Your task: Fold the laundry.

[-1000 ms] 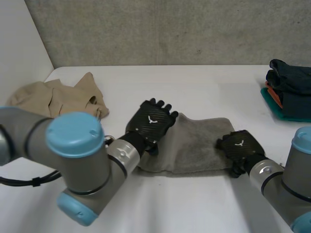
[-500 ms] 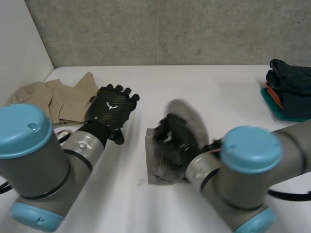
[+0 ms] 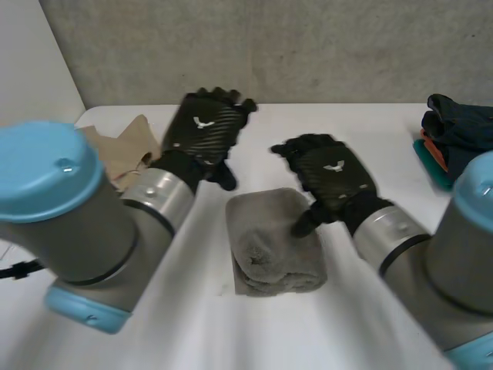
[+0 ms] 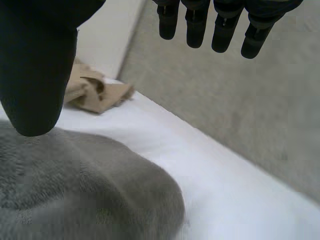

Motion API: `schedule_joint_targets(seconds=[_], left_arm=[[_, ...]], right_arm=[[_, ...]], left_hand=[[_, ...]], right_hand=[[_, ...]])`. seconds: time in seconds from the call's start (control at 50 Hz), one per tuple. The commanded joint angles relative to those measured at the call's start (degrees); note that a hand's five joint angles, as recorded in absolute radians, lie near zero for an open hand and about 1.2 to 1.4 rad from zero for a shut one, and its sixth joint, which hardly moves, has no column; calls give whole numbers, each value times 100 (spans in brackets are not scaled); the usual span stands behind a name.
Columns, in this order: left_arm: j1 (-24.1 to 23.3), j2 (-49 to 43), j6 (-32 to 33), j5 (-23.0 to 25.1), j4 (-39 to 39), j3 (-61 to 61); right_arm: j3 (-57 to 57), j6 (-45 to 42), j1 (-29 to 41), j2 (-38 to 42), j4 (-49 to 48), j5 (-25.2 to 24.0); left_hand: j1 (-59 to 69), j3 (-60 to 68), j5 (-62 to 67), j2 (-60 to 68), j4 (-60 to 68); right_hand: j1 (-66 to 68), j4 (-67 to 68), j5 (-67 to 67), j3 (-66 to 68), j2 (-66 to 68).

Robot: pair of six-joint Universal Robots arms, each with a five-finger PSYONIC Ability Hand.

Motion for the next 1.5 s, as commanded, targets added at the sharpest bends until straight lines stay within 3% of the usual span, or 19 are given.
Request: schedule_joint_targets(seconds=[0.02,0.1,0.12,0.2,0.36,0.48,0.6,0.64,0.72,0.88,0.9,0.92,0.96,1.14,1.34,1.42,1.5], left_arm=[[-559,-1173,-598,-83,-688,1000],[-682,-1902,-668,-662,-1022,1475],[-700,-2113,-651,-1011,-1118,1571],[-709,-2387,-607,-1681,-1312,1581],[-674,-2422,-379,-1727,-1453,1089],[-682,-2396,-19,-1718,-1454,817],[-656,-1966,158,-1692,-1445,913],[-612,-1755,158,-1578,-1418,983],[-384,-1281,158,-859,-1366,1141],[38,-744,35,1469,-1427,1387],[38,-744,35,1472,-1427,1388],[99,-744,-87,1847,-1471,1448],[187,-744,-254,2129,-1515,1475],[302,-779,-625,2351,-1550,1458],[293,-849,-633,2351,-1550,1370],[276,-849,-633,2351,-1550,1370],[284,-849,-642,2351,-1559,1361]], right_arm=[[-405,370,-788,243,890,-49],[-800,405,-780,927,997,-75],[-880,405,-780,1069,1023,-119],[-1170,335,-780,1702,1330,-505],[-1496,212,-780,2520,1568,-726],[-1514,-587,-754,2583,1559,-296],[-1443,-1176,-692,2144,1428,223],[-1329,-1291,-552,1871,1252,303],[-917,-1362,-174,1344,892,347],[243,-1362,634,895,-75,417],[323,-1362,687,904,-136,417],[480,-1353,801,965,-311,426],[569,-1362,872,1061,-470,478],[447,-1545,881,1914,-1269,1111],[140,-1766,881,2239,-1719,1129],[-80,-1704,872,2319,-1719,1085],[-265,-1739,881,2424,-1719,1085]], left_hand=[[543,567,525,558,528],[662,685,643,677,646],[645,669,626,660,630],[561,585,543,576,546],[476,500,458,491,461],[241,265,223,256,226],[123,147,105,138,108],[140,164,122,155,125],[107,130,88,122,92],[123,147,105,138,108],[123,147,105,138,108],[107,130,88,122,92],[123,147,105,138,108],[90,114,71,105,75],[106,130,88,122,91],[106,130,88,122,91],[106,130,88,122,91]], right_hand=[[-303,-239,-278,-225,-208],[-303,-239,-278,-225,-208],[-303,-239,-278,-225,-208],[-303,-239,-278,-225,-208],[-303,-239,-278,-225,-208],[-303,-239,-278,-225,-208],[-303,-239,-278,-225,-208],[-303,-239,-278,-225,-208],[-303,-239,-278,-225,-208],[-303,-239,-278,-225,-208],[-303,-239,-278,-225,-208],[-303,-239,-278,-225,-208],[-303,-239,-278,-225,-208],[-303,-239,-278,-225,-208],[-303,-239,-278,-225,-208],[929,994,954,1008,1024],[1001,1065,1025,1079,1096]])
